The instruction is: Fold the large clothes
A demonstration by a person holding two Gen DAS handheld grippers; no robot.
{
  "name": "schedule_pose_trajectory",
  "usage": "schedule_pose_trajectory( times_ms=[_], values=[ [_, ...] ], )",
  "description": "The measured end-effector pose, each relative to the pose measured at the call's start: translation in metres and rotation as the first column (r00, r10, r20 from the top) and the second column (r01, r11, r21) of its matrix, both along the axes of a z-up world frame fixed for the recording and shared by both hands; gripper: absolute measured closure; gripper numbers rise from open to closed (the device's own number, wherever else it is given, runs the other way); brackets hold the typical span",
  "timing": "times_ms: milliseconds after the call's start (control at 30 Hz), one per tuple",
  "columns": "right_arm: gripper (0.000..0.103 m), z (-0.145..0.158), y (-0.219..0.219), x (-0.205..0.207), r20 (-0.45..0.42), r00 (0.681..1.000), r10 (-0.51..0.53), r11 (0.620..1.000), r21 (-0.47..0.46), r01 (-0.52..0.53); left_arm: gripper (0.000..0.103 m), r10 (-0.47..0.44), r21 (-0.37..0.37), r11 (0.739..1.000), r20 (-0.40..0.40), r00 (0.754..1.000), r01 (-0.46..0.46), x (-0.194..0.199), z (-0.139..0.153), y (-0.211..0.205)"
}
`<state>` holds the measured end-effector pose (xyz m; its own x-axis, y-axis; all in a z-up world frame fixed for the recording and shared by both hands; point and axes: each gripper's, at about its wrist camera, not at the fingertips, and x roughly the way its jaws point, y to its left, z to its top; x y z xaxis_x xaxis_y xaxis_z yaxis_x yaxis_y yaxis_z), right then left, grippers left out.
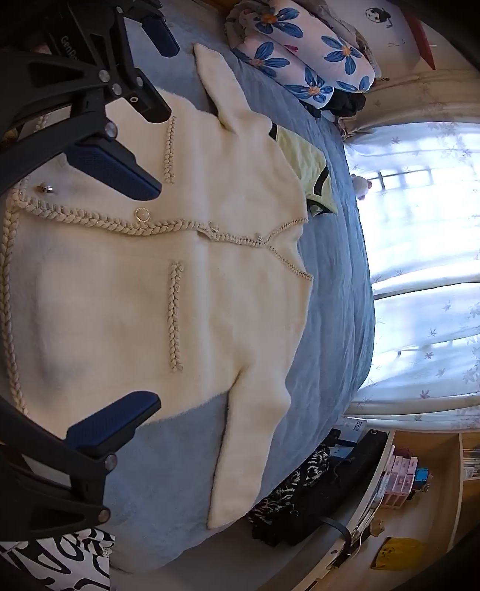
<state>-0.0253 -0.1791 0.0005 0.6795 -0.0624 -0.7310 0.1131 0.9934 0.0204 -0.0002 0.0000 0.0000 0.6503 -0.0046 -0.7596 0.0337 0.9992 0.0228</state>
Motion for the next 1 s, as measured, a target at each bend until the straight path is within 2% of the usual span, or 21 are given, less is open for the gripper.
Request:
schedule_pose_trajectory(
  times_ms=[1000],
  values=[
    [0.0, -0.003, 0.008, 0.001, -0.013, 1.0, -0.001, 1.0, -0.006, 0.001, 0.004, 0.007, -0.016, 1.0, -0.056, 0.998, -0.008, 0.002, -0.012, 0.009]
  ],
)
